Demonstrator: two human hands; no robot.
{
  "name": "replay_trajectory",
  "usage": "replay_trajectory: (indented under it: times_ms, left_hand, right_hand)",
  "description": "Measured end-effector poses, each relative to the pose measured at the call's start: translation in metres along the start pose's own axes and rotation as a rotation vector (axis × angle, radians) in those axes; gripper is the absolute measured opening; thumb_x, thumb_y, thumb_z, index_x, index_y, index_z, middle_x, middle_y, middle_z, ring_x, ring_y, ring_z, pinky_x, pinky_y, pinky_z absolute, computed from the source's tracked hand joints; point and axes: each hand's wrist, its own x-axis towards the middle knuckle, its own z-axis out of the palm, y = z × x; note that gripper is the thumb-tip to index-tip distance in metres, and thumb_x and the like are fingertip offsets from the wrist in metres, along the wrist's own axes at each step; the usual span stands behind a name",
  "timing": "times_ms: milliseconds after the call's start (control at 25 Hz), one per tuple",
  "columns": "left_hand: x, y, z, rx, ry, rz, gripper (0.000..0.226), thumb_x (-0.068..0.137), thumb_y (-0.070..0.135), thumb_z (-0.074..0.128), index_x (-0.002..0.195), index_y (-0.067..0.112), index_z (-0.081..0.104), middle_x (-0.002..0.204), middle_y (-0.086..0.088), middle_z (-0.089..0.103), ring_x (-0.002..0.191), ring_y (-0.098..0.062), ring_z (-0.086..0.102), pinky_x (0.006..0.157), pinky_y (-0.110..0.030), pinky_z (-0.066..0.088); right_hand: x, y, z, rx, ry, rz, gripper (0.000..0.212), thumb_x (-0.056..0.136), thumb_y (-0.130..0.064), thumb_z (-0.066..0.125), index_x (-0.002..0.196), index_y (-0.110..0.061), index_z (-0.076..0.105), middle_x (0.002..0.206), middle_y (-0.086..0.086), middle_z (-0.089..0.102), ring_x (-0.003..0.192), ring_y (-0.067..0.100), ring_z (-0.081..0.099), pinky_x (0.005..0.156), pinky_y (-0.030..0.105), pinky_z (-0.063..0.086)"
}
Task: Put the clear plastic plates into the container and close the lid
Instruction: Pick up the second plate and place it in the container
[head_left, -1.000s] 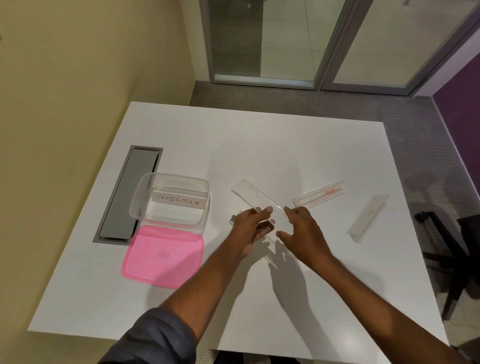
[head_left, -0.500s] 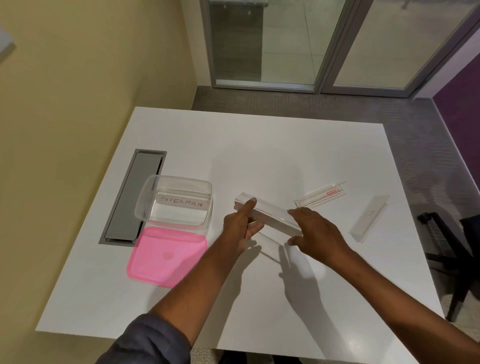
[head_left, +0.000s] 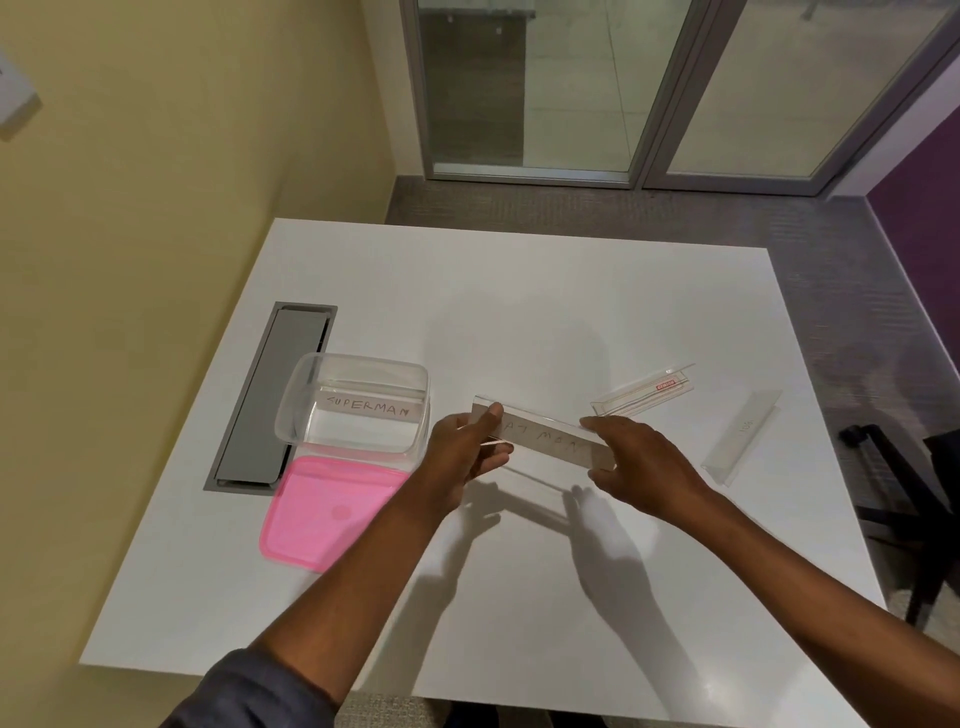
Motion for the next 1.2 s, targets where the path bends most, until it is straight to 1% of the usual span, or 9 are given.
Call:
replay_trajectory:
  times_ms: [160,280,360,480,600,800,960,1040,1200]
  left_hand:
    - [-0.009,0.012,-0.029,0.256,-0.035,0.092,0.078,0.094,0.013,0.083,0.158,0.008,0.039,0.125,-0.023,0.073,0.098,-0.030,0.077,0.092,-0.043,0.066]
    - [-0.015,0.028,-0.048,0.680,-0.008,0.247,0.102,0.082,0.012,0.092,0.166,0.022,0.035,0.139,-0.014,0.065,0.119,-0.031,0.070,0.104,-0.048,0.061]
    - [-0.017,0.039,-0.059,0.939,-0.047,0.346,0.107,0.078,0.014,0.095,0.166,0.027,0.036,0.151,-0.007,0.058,0.132,-0.026,0.061,0.111,-0.041,0.053]
    - [-0.019,0.051,-0.074,1.260,-0.135,0.447,0.093,0.079,0.022,0.095,0.160,0.029,0.049,0.160,0.001,0.054,0.145,-0.021,0.051,0.113,-0.029,0.041]
    - [-0.020,0.058,-0.089,1.446,-0.179,0.457,0.075,0.081,0.024,0.093,0.149,0.028,0.062,0.150,0.001,0.065,0.136,-0.021,0.059,0.106,-0.031,0.047]
    - [-0.023,0.064,-0.117,1.602,-0.149,0.490,0.068,0.086,0.016,0.088,0.149,0.025,0.065,0.142,-0.001,0.073,0.133,-0.022,0.066,0.111,-0.040,0.053]
    - [-0.027,0.072,-0.150,1.600,-0.127,0.570,0.057,0.085,0.009,0.087,0.137,0.027,0.074,0.129,0.000,0.080,0.115,-0.019,0.076,0.098,-0.038,0.061]
    - [-0.027,0.078,-0.170,1.603,-0.101,0.613,0.058,0.083,0.007,0.087,0.138,0.023,0.074,0.131,-0.003,0.079,0.117,-0.022,0.075,0.098,-0.041,0.062]
    - [-0.017,0.094,-0.206,1.607,-0.050,0.646,0.061,0.081,0.002,0.087,0.137,0.023,0.075,0.128,-0.001,0.080,0.111,-0.020,0.077,0.092,-0.034,0.060]
  right_hand:
    - [0.005,0.003,-0.001,0.132,-0.042,-0.013,0.070,0.082,-0.024,0.080,0.148,-0.031,0.058,0.138,-0.005,0.068,0.095,0.009,0.059,0.090,0.031,0.054]
    - [0.009,0.001,0.002,0.143,-0.099,-0.050,0.073,0.084,-0.028,0.082,0.151,-0.033,0.055,0.140,-0.009,0.065,0.085,-0.004,0.054,0.083,0.021,0.044]
    - [0.011,-0.006,0.003,0.135,-0.133,-0.075,0.073,0.085,-0.031,0.083,0.152,-0.034,0.054,0.141,-0.009,0.063,0.085,-0.007,0.056,0.082,0.023,0.047]
    - [0.017,-0.020,0.005,0.131,-0.165,-0.122,0.073,0.086,-0.031,0.081,0.153,-0.034,0.053,0.143,-0.010,0.062,0.086,-0.002,0.060,0.086,0.028,0.055]
    - [0.025,-0.037,0.008,0.131,-0.177,-0.179,0.071,0.088,-0.028,0.082,0.154,-0.030,0.053,0.145,-0.008,0.062,0.084,-0.002,0.059,0.084,0.025,0.052]
    - [0.042,-0.069,0.016,0.116,-0.191,-0.253,0.071,0.089,-0.022,0.081,0.155,-0.025,0.053,0.147,-0.006,0.061,0.079,-0.007,0.056,0.073,0.008,0.039]
    - [0.059,-0.100,0.023,0.124,-0.196,-0.277,0.073,0.088,-0.019,0.084,0.154,-0.025,0.054,0.148,-0.004,0.061,0.086,0.003,0.059,0.084,0.025,0.053]
    - [0.069,-0.116,0.029,0.109,-0.186,-0.292,0.074,0.085,-0.020,0.088,0.152,-0.024,0.056,0.146,-0.003,0.063,0.099,0.007,0.058,0.089,0.029,0.051]
    - [0.092,-0.152,0.042,0.035,-0.175,-0.322,0.076,0.080,-0.024,0.091,0.149,-0.023,0.058,0.136,0.002,0.068,0.114,0.021,0.065,0.089,0.037,0.054]
